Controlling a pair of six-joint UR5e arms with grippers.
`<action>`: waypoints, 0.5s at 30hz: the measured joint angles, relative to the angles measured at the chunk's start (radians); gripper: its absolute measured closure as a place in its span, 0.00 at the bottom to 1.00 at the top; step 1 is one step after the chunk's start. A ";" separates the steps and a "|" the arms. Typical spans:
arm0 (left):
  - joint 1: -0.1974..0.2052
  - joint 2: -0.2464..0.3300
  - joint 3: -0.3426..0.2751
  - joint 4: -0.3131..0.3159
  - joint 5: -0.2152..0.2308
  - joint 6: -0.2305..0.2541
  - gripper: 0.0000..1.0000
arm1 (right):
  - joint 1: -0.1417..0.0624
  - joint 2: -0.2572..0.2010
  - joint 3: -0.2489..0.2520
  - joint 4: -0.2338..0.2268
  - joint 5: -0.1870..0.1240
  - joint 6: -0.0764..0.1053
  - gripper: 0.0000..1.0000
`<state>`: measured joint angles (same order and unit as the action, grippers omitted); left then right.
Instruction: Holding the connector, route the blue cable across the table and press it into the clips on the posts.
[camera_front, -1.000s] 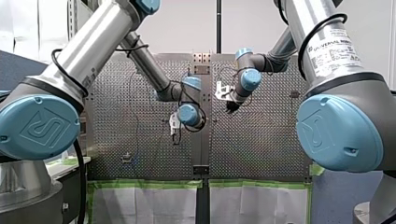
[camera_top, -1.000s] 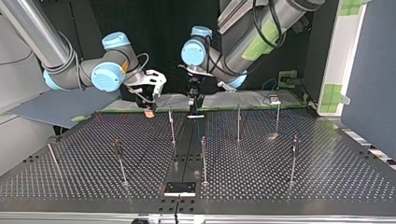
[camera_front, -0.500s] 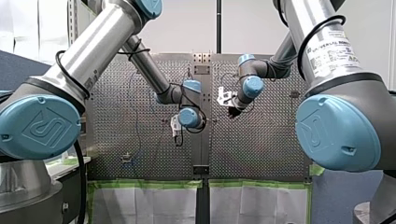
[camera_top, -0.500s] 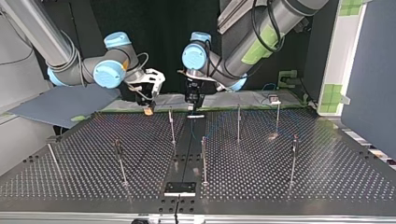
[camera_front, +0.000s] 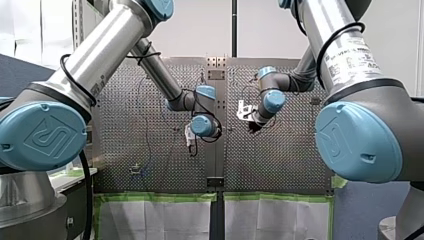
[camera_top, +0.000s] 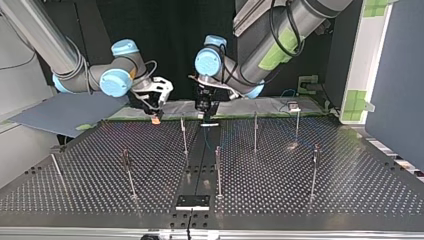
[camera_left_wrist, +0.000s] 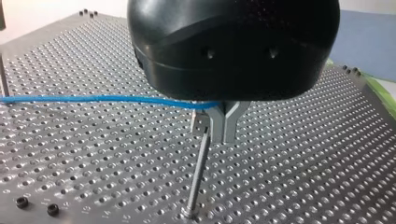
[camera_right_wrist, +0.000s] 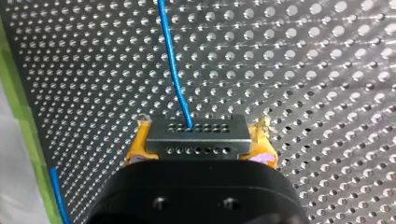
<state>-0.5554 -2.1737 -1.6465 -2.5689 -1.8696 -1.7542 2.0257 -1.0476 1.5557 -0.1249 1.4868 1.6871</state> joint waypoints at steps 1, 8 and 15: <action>0.002 0.000 0.005 0.000 0.003 0.000 1.00 | -0.003 0.001 0.000 -0.009 -0.009 0.004 1.00; 0.014 0.000 0.035 -0.029 0.012 -0.001 1.00 | -0.015 0.006 0.000 -0.041 -0.044 0.022 1.00; 0.001 0.000 0.031 -0.085 0.011 0.005 1.00 | -0.018 0.009 0.000 -0.044 -0.050 0.025 1.00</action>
<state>-0.5542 -2.1736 -1.6151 -2.6538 -1.8588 -1.7488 2.0076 -1.0385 1.5561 -0.1687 1.4370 1.7119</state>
